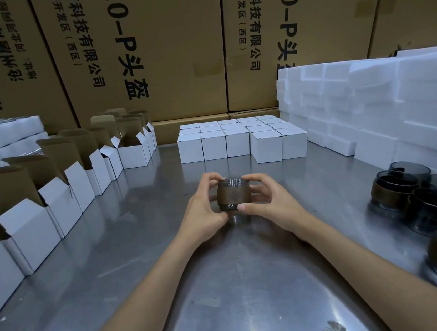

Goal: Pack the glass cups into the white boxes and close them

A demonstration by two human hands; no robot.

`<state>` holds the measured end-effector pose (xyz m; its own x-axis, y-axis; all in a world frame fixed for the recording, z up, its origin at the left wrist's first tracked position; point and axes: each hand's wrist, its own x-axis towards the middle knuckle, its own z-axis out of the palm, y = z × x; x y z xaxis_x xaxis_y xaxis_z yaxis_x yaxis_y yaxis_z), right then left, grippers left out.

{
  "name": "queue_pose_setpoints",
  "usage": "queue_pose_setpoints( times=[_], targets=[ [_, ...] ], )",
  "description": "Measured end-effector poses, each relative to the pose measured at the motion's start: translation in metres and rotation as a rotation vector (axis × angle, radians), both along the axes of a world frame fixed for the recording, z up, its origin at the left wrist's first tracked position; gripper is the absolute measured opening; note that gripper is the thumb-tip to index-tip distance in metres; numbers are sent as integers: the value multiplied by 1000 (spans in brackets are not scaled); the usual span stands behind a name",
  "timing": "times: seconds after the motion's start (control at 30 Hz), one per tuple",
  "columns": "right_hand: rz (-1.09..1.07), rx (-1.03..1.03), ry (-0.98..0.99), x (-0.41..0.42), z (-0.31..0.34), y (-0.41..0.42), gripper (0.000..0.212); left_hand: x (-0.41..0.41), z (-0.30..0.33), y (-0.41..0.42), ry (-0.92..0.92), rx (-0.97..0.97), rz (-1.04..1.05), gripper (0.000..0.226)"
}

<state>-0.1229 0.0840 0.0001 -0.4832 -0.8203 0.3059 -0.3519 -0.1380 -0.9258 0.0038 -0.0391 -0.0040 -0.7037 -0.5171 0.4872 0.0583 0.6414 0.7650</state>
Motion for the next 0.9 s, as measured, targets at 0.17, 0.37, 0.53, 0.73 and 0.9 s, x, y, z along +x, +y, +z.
queue_pose_setpoints(
  times=[0.17,0.37,0.53,0.73,0.9],
  targets=[
    [-8,2,65,-1,-2,-1,57,2,0,2,-69,81,-132,56],
    [7,52,152,-2,-6,-3,58,2,2,5,-115,91,-128,53],
    [24,117,225,-2,-7,-6,60,1,7,8,-50,206,-120,26],
    [41,75,-219,-18,-1,-9,56,-4,15,-9,105,324,72,15],
    [-126,66,-170,-23,1,-34,18,-6,9,-61,-40,160,338,9]
  ],
)
